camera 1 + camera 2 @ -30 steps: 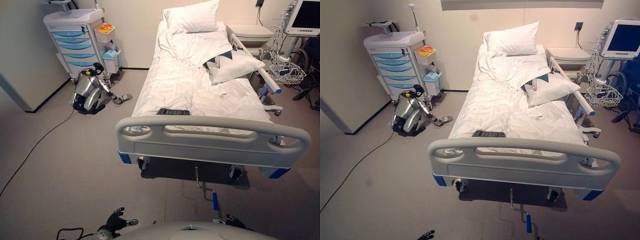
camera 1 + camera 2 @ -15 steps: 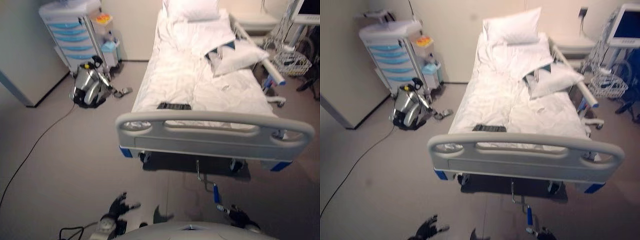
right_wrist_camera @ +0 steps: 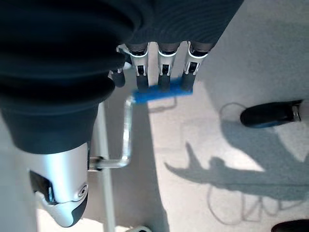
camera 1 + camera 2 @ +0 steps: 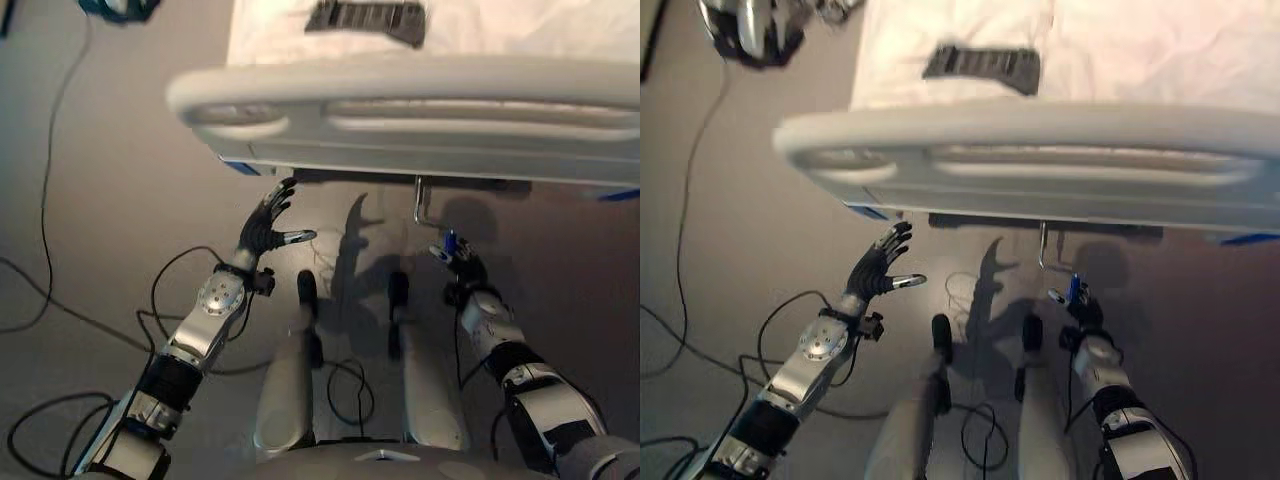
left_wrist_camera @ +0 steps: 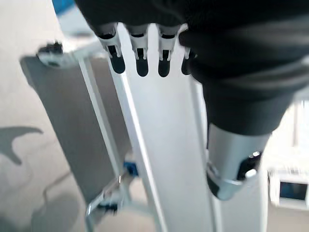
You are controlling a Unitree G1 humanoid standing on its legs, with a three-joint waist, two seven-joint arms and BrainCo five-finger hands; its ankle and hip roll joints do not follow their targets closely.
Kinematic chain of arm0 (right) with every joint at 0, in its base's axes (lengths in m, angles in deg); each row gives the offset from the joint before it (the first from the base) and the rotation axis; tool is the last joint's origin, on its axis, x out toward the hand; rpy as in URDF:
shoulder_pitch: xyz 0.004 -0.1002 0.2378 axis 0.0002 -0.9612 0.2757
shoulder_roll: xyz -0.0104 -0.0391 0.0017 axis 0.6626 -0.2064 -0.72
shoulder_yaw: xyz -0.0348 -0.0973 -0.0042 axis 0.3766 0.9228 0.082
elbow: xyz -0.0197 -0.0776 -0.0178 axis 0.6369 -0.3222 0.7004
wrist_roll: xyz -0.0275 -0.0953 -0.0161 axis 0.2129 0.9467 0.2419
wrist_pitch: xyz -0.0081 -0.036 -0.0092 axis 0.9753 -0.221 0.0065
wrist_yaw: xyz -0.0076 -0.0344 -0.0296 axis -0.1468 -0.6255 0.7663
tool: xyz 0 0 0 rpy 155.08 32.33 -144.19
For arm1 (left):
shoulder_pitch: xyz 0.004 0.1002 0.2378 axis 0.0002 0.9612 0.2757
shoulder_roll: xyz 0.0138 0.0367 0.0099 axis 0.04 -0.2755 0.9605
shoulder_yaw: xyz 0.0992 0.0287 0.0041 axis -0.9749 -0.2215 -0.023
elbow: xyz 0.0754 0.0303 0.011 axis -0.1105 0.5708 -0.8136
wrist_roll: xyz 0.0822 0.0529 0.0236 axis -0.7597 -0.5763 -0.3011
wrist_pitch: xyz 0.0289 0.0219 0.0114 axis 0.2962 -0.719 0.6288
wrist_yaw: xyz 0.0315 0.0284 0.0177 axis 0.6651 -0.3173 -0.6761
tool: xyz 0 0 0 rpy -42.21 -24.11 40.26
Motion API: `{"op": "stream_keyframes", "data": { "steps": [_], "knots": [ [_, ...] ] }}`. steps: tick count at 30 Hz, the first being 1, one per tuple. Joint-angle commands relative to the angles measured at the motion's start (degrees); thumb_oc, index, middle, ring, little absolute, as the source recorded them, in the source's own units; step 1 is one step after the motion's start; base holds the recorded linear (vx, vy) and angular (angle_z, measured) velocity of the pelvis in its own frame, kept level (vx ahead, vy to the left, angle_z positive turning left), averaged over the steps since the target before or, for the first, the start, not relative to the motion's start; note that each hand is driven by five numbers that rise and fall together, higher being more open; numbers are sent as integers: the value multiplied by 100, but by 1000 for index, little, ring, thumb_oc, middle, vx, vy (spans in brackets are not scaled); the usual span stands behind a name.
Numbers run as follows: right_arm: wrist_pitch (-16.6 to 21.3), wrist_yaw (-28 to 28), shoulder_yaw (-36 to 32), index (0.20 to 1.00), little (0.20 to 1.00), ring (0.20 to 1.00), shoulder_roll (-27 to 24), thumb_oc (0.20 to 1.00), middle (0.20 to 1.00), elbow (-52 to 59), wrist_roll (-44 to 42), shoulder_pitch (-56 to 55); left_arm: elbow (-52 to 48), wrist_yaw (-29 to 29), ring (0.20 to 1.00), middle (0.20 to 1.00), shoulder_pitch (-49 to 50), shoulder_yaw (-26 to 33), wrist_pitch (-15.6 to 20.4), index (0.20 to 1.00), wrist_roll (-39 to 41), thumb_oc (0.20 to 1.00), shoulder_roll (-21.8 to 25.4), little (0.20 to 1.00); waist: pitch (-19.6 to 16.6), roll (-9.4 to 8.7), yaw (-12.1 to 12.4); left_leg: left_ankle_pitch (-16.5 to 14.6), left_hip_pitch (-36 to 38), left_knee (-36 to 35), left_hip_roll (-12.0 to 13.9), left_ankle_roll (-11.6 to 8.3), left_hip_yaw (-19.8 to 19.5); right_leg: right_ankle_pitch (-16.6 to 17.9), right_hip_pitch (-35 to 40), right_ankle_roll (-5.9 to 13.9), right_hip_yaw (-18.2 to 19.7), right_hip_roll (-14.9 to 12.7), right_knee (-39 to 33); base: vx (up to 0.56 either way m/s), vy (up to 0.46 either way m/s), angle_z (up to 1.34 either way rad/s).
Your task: Raise the hospital bed
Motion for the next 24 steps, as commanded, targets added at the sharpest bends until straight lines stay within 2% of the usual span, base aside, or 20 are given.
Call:
{"op": "stream_keyframes", "data": {
  "steps": [1,4,14,24],
  "knots": [
    [250,45,246,1000,1000,1000,49,1000,1000,263,-204,-92,-779,30,1000,1000,-161,-28,275,1000,3,1000,310,1000,-232,-406,-7,-403,-51,524,-110,42,108,597,100,514,22,-78,-839,-120,26,-4],
    [304,126,319,1000,1000,1000,13,1000,1000,432,-208,111,-1189,-48,1000,1000,-455,-129,326,1000,2,1000,444,1000,-36,-425,-25,-375,-326,557,-122,35,91,645,-166,535,23,-96,-798,-57,6,-2],
    [498,369,463,1000,1000,1000,-161,1000,1000,1589,-128,215,-1818,-343,1000,1000,-843,-173,461,1000,192,1000,476,1000,-25,-468,-123,-445,-1683,981,-236,70,97,804,-1383,567,135,-178,-645,-6,13,1],
    [459,515,536,1000,1000,1000,-290,1000,1000,1749,188,357,-2159,-482,1000,1000,-968,-138,471,1000,129,1000,484,1000,-25,-405,-93,-571,-2158,1117,-320,108,204,872,-1849,592,258,-199,-712,27,44,-1]
  ]
}}
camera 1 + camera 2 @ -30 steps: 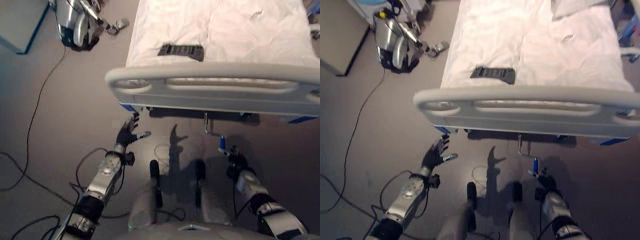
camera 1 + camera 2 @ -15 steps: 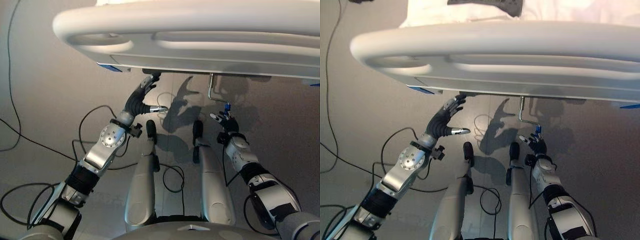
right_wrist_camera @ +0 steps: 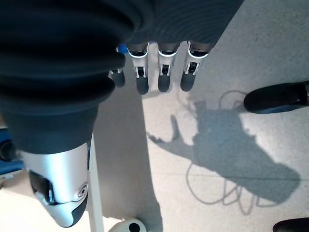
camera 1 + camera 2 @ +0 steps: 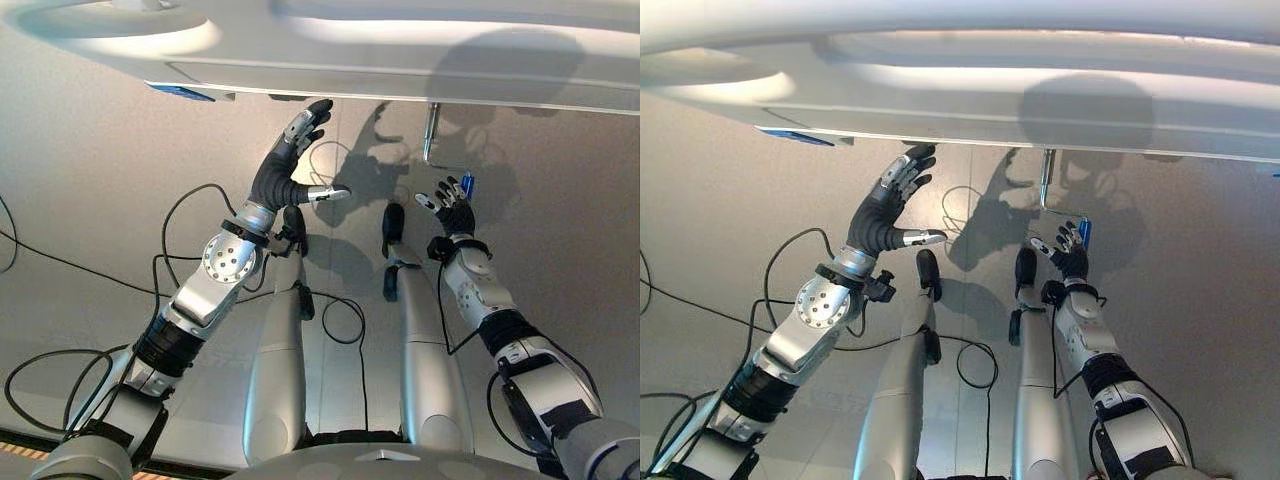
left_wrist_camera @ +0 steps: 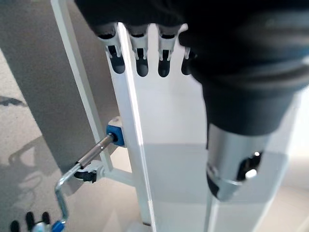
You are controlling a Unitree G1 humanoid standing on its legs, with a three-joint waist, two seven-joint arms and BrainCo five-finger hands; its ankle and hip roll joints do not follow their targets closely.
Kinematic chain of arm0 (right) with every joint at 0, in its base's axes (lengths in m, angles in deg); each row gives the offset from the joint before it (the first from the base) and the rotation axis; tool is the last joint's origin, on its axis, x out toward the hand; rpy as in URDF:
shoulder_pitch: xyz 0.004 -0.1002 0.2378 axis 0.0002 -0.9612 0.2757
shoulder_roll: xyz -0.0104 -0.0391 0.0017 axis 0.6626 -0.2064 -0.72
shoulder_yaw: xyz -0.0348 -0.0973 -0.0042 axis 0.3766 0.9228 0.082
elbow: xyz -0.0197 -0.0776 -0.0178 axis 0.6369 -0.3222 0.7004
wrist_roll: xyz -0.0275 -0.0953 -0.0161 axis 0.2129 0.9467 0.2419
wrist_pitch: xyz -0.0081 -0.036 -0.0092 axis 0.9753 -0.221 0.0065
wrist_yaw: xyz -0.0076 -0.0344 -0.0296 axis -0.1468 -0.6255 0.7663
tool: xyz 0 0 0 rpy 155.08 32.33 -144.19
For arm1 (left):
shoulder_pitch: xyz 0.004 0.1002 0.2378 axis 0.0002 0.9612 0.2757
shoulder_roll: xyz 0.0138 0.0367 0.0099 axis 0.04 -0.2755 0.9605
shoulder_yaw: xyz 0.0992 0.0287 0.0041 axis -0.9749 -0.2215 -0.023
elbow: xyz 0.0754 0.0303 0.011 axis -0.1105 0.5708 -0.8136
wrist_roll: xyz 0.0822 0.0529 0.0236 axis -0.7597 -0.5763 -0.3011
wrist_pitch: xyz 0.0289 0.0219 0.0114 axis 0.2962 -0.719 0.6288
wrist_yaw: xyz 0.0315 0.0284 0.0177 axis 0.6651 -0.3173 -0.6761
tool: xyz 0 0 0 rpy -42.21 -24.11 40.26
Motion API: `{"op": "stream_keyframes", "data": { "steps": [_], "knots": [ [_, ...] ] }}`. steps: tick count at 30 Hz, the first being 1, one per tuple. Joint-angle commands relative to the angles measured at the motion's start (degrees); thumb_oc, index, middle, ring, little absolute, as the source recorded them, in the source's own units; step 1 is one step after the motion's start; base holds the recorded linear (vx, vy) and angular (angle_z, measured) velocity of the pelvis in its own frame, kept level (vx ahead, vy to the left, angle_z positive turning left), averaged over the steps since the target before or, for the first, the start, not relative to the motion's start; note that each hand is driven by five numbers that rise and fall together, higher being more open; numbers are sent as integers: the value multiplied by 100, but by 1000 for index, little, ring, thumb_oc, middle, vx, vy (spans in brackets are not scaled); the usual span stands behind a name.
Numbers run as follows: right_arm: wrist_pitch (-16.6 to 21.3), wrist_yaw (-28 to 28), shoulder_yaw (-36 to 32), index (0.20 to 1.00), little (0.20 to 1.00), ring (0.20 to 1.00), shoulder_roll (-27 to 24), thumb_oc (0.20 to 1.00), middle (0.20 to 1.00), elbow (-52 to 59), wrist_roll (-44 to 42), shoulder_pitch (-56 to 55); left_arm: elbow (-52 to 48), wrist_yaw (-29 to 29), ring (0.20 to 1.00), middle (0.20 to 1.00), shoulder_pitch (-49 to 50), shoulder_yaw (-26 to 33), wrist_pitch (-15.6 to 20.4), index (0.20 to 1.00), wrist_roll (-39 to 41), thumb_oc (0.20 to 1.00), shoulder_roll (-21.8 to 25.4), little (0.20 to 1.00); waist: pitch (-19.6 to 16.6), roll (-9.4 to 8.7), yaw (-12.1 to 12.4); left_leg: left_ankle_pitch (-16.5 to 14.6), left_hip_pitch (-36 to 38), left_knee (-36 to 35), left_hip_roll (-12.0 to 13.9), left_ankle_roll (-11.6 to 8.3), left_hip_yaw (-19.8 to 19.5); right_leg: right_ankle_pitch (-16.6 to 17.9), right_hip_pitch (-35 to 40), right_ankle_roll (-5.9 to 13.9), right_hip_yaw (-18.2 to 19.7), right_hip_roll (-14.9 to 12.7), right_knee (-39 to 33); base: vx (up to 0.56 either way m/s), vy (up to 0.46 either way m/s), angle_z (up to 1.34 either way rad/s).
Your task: Raise the hospital bed
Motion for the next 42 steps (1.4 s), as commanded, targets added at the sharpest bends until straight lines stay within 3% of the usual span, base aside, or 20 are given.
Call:
{"op": "stream_keyframes", "data": {
  "steps": [1,3,5,12,17,20,25,29,33,42],
  "knots": [
    [169,127,-19,1000,1000,1000,-123,1000,1000,35,194,117,-629,56,1000,1000,-137,54,396,1000,256,1000,75,1000,-93,-198,64,-627,-192,737,-211,98,244,1003,313,621,94,-76,-1428,12,16,-5],
    [134,138,14,1000,1000,1000,-112,1000,1000,-154,178,250,-511,126,1000,1000,-176,-45,400,1000,517,1000,30,1000,-93,-204,58,-631,-195,732,-209,98,262,1017,306,623,100,-73,-1437,12,19,-4],
    [82,233,56,1000,1000,1000,-128,1000,1000,-466,208,528,-458,56,1000,1000,-334,-68,352,1000,430,1000,211,1000,-93,-174,60,-637,-210,701,-212,90,287,1019,279,619,125,-54,-1494,0,0,0],
    [42,744,-216,1000,1000,1000,-172,1000,1000,-607,586,689,-563,-153,1000,1000,-345,19,309,1000,185,1000,164,1000,-93,-180,33,-655,-212,649,-206,92,328,1011,270,634,147,-19,-1558,4,-1,-1],
    [46,881,-240,1000,1000,1000,-188,1000,1000,-1,972,400,-634,-180,1000,1000,-375,41,320,1000,118,1000,119,1000,-93,-213,-31,-651,-196,583,-206,102,360,1031,262,660,170,-14,-1611,0,0,0],
    [94,545,-226,1000,1000,1000,-278,1000,1000,970,1151,-321,-688,-143,1000,1000,-290,180,356,1000,67,1000,192,1000,-93,-301,-119,-653,-189,583,-204,105,362,1030,275,666,173,-20,-1634,9,-6,-2],
    [115,88,-188,1000,1000,1000,-491,1000,1000,947,949,-678,-671,-16,1000,1000,-240,214,392,1000,108,1000,366,1000,-93,-346,-153,-677,-230,637,-208,102,343,1037,240,666,168,-28,-1608,0,0,0],
    [296,91,-252,1000,1000,1000,-852,1000,1000,1532,1640,-971,-730,76,1000,1000,-118,396,454,1000,89,1000,461,1000,-93,-340,-176,-686,-264,669,-217,104,354,1022,218,674,176,-26,-1581,0,0,0],
    [389,217,-541,1000,1000,1000,-897,1000,1000,1896,1925,-1314,-782,111,1000,1000,-32,514,507,1000,40,1000,542,1000,-93,-329,-215,-700,-264,683,-208,108,374,1013,203,687,200,-22,-1577,0,0,0],
    [582,559,-926,1000,1000,1000,-643,1000,1000,2268,2126,-1676,-787,38,1000,1000,24,636,524,1000,-81,1000,499,1000,-93,-333,-284,-731,-221,661,-202,118,399,993,219,704,243,-7,-1579,0,0,0]
  ]
}}
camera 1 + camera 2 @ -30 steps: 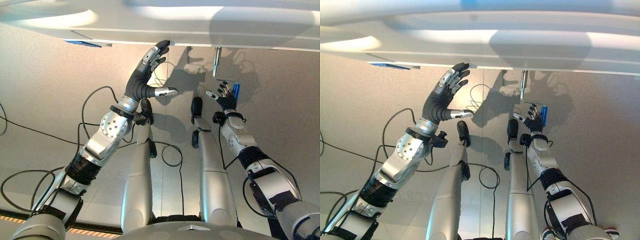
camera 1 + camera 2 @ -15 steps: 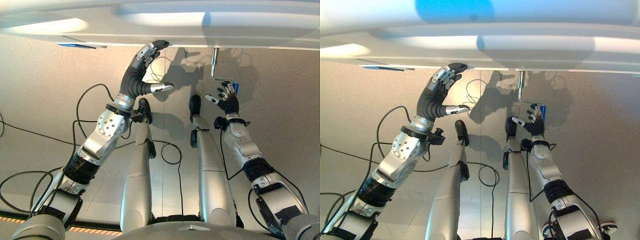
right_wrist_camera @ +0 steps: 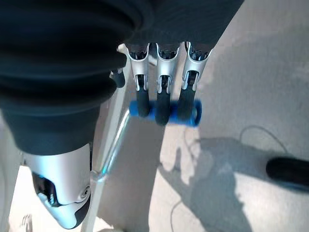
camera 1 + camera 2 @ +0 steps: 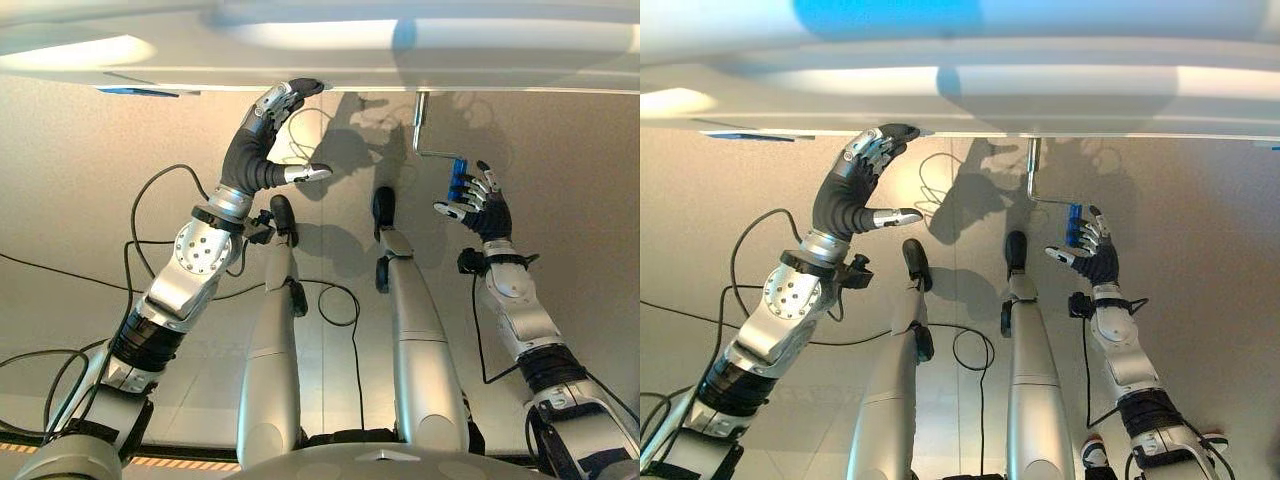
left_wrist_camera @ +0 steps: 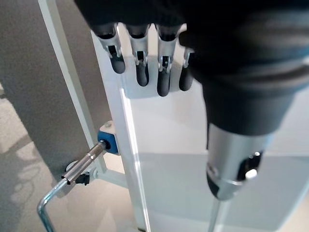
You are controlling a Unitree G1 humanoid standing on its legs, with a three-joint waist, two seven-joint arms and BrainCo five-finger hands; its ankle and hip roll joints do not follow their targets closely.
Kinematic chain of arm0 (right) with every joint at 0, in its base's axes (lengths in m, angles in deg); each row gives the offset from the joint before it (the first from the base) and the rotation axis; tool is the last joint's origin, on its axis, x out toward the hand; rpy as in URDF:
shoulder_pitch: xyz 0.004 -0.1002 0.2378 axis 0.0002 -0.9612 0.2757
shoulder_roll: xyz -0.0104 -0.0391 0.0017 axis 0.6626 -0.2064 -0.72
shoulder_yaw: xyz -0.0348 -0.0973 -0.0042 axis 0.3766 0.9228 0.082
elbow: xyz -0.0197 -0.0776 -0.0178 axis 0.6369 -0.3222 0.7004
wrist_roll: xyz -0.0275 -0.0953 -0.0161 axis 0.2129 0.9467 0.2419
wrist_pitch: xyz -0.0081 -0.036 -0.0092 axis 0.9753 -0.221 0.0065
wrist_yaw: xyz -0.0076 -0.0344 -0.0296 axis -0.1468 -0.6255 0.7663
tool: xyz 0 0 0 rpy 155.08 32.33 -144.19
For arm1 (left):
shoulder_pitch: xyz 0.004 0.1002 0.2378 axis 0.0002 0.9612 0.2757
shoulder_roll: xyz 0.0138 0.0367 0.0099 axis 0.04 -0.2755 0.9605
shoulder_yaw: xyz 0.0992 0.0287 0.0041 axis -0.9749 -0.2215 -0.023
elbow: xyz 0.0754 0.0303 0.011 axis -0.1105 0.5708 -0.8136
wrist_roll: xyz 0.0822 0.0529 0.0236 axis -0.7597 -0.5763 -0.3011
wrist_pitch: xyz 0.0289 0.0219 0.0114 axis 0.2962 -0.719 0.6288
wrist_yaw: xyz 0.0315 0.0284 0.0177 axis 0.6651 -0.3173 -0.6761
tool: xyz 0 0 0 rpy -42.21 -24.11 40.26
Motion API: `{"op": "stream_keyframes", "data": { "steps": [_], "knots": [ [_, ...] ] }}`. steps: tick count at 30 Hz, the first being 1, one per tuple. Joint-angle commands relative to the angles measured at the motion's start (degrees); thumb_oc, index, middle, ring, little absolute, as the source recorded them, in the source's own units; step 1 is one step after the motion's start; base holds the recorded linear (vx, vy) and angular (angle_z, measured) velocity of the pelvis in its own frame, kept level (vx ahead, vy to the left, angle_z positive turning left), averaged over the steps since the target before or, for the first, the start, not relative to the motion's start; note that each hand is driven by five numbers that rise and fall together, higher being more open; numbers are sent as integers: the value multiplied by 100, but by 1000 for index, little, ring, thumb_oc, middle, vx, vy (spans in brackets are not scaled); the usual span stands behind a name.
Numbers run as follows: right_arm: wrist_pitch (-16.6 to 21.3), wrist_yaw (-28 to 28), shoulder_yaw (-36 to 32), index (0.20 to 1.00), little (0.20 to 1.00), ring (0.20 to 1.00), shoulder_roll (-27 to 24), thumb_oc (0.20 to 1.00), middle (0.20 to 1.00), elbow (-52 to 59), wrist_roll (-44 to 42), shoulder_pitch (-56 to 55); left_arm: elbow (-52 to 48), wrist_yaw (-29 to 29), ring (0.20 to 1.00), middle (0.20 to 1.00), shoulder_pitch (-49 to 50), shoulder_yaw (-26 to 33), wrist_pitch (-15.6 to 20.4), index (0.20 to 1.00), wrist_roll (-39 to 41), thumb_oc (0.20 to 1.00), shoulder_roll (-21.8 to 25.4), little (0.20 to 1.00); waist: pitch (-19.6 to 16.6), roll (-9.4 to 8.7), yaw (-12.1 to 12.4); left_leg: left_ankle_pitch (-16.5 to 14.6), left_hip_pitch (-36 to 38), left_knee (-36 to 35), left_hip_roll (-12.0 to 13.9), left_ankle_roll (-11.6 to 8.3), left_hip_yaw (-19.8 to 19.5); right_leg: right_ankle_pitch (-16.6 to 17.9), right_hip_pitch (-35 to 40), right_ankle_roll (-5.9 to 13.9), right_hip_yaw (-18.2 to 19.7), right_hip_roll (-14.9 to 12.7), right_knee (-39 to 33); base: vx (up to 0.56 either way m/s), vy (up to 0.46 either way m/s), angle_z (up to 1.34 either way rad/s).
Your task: Raise the hospital bed
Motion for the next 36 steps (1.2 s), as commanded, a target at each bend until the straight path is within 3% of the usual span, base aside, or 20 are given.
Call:
{"op": "stream_keyframes", "data": {
  "steps": [1,16,24,28,36],
  "knots": [
    [352,265,-238,1000,1000,1000,25,1000,1000,169,111,-185,-568,-33,1000,1000,12,126,423,1000,-268,1000,103,1000,-92,-189,-30,-745,-15,834,-161,88,206,927,539,660,80,-12,-1431,0,0,0],
    [350,979,-731,1000,1000,1000,238,1000,1000,2,329,-224,-696,-112,1000,1000,54,169,420,1000,-339,1000,24,1000,-92,-145,-47,-777,1,790,-176,107,210,922,523,674,113,0,-1438,1,-2,-1],
    [135,636,-218,1000,1000,1000,384,1000,1000,-822,-342,407,-746,-15,1000,1000,-185,-53,374,1000,-20,1000,-62,1000,-92,-185,69,-753,-36,818,-177,96,203,939,522,645,102,10,-1443,-3,-16,0],
    [129,725,-17,1000,1000,1000,465,1000,1000,-1431,-486,892,-696,-43,1000,1000,-321,-247,389,1000,75,1000,-269,1000,-92,-97,174,-758,-47,825,-192,106,158,945,527,646,58,2,-1440,0,0,0],
    [-196,194,720,1000,1000,1000,416,1000,1000,-2413,-636,1643,-723,-2,1000,1000,-475,-399,361,1000,224,1000,-419,1000,-92,-41,289,-771,-16,831,-188,107,192,970,535,635,90,20,-1465,0,0,0]
  ]
}}
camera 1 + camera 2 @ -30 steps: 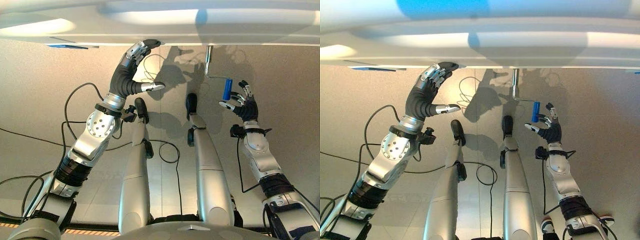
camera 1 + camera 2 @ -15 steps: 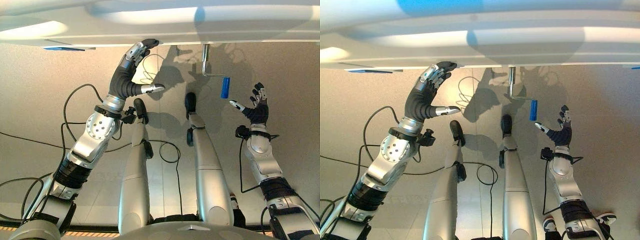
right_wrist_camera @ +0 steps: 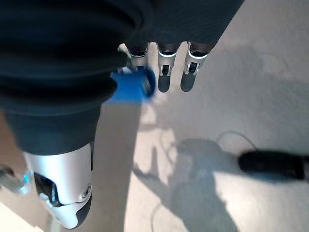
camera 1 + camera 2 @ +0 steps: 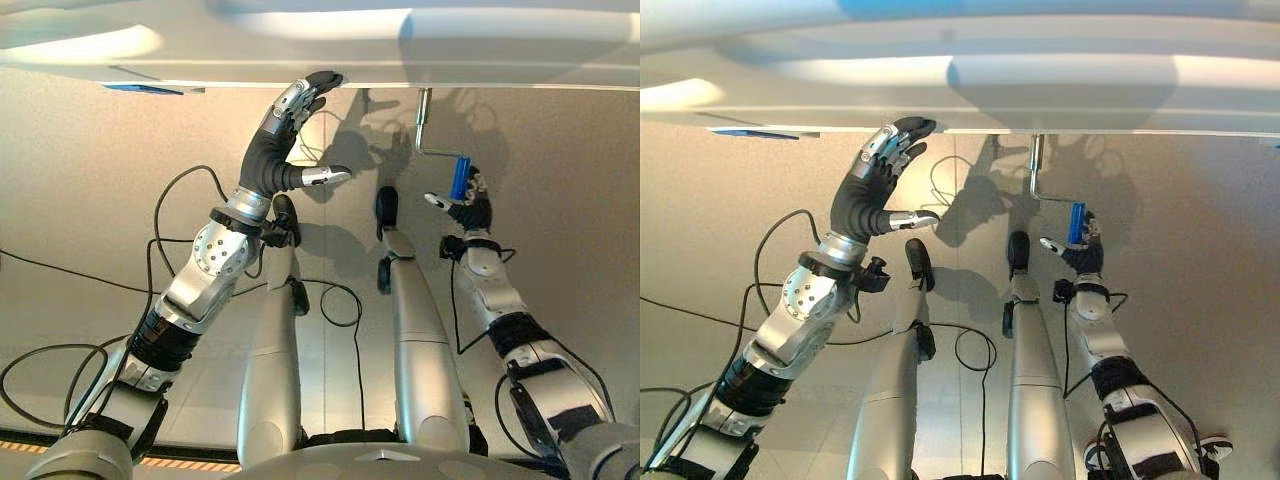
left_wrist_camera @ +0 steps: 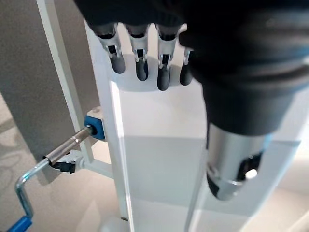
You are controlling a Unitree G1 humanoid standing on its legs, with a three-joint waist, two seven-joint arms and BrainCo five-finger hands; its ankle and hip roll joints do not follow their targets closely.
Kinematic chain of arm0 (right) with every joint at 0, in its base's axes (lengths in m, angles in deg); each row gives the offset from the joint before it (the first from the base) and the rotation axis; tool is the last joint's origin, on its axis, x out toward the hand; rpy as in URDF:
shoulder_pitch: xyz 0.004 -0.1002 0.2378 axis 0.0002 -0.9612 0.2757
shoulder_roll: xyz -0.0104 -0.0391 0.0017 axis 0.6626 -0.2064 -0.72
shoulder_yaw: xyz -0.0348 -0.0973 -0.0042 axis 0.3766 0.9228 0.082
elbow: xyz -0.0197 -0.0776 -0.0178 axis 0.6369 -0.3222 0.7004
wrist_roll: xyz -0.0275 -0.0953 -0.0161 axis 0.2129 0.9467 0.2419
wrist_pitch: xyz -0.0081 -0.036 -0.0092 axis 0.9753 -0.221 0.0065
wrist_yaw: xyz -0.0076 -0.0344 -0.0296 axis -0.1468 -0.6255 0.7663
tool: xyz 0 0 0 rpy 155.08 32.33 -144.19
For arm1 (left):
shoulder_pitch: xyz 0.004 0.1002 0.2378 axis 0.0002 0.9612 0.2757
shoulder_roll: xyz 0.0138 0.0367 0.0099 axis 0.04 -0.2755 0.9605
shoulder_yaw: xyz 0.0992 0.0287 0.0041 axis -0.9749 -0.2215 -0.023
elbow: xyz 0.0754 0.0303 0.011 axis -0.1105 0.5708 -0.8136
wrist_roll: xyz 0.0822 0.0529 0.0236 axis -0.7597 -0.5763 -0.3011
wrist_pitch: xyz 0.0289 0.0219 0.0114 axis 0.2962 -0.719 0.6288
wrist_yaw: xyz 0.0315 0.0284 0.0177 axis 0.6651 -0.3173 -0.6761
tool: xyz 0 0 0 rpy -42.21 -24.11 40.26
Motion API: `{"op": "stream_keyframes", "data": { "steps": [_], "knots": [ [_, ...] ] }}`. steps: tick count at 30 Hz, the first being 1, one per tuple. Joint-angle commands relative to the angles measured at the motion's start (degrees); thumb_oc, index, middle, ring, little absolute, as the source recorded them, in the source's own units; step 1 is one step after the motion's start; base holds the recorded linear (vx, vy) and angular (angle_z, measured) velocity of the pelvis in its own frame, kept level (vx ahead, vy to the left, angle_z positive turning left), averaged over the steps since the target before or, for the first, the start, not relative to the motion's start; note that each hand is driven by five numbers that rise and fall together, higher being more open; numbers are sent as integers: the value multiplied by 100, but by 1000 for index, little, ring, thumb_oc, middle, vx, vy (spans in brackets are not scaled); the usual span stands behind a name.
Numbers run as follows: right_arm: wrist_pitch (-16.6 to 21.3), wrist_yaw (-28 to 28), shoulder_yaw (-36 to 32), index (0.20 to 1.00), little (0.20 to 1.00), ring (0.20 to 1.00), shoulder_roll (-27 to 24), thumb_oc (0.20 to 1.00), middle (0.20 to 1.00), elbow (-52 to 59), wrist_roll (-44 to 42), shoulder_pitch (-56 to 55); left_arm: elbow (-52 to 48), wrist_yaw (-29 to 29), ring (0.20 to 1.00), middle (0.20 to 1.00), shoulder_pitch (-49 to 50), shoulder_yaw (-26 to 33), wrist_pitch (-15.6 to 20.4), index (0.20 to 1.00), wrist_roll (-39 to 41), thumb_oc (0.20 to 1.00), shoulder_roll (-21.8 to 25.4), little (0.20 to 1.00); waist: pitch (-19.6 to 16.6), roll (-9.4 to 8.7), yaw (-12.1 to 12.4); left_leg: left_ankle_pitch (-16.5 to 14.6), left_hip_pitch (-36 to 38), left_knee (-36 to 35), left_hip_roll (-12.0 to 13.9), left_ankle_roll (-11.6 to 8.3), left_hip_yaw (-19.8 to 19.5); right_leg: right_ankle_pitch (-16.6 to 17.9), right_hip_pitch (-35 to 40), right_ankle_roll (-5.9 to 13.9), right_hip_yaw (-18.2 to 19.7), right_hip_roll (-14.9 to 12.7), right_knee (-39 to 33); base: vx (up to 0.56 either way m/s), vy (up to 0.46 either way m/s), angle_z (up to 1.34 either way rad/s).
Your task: Raise the hospital bed
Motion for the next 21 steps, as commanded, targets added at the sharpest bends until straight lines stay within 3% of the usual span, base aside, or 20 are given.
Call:
{"op": "stream_keyframes", "data": {
  "steps": [1,8,21],
  "knots": [
    [-65,-221,163,1000,1000,1000,-160,1000,1000,-79,1,126,-633,49,1000,1000,-210,6,355,1000,145,1000,-54,1000,-90,-39,88,-776,-22,785,-187,76,105,879,527,614,22,15,-1414,0,0,0],
    [-136,-500,330,1000,1000,1000,-310,1000,1000,-714,-539,786,-643,62,1000,1000,-222,-42,337,1000,232,1000,-125,1000,-90,-8,149,-806,-48,842,-184,68,97,872,522,607,8,5,-1394,0,0,0],
    [-149,-647,500,1000,1000,1000,-377,1000,1000,-554,-943,1146,-605,-8,1000,1000,-218,6,269,1000,227,1000,-106,1000,-90,-45,158,-818,-100,849,-165,59,95,837,468,594,-21,20,-1358,0,0,0]
  ]
}}
